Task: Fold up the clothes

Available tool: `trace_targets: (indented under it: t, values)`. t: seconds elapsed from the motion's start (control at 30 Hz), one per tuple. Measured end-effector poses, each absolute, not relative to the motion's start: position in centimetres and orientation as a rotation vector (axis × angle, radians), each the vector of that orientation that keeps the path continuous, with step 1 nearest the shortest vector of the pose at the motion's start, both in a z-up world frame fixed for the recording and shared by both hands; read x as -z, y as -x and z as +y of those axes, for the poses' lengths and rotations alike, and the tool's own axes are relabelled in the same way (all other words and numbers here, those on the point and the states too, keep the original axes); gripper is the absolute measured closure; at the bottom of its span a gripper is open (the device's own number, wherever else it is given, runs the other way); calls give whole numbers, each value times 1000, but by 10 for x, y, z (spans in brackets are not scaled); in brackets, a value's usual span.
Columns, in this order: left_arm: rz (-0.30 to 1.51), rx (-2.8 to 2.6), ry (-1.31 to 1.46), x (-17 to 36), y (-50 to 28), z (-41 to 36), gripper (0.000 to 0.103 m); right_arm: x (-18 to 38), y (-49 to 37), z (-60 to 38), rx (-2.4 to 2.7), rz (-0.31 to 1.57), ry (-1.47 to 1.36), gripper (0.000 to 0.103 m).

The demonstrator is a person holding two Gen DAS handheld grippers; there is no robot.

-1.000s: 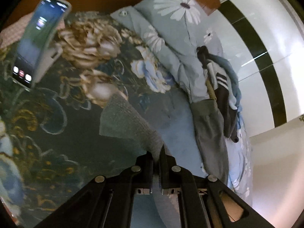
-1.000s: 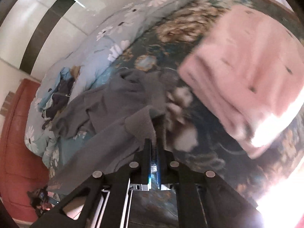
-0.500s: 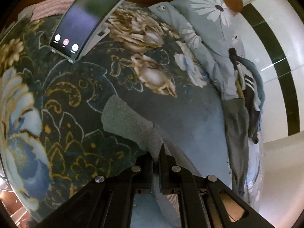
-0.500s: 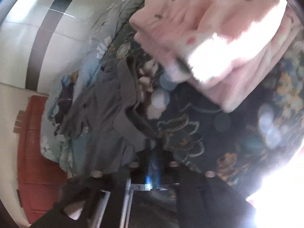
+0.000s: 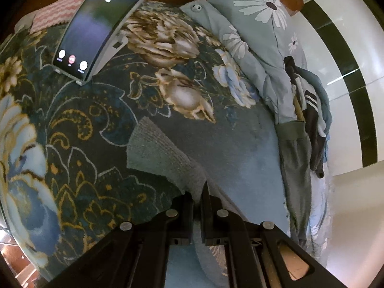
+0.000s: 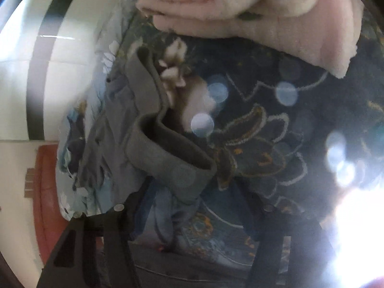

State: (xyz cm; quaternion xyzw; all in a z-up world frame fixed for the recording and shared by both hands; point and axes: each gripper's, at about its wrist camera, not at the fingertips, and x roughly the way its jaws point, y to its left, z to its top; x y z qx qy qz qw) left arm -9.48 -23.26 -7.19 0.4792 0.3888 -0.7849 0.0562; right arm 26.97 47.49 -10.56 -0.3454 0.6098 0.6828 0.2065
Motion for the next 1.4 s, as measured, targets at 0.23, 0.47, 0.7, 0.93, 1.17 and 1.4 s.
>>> trace_targets:
  t: [0.23,0.47,0.7,0.93,1.17,1.4]
  values:
    - [1216,2379,-1459,72,92,-235,99,103,-254,475,-1889,1707,932,54]
    - [1279,2558,-1377,44,88,-230,99,69,-252,481,-1975,1691,844,92]
    - [1188,2421,-1523,95,62,-235,99,84,-284,496,-1894,1594,921,93]
    - [1236,2288,-1539,125,50,-247,95,96,-268,499,-1849,1547,1021,93]
    - [1420,2266,-1602,125,43,-261,82,86,-258,499,-1853,1448,1131,85]
    - [1336,2403,-1497,82,20,-277,61,19,-216,491,-1886,934,1342,76]
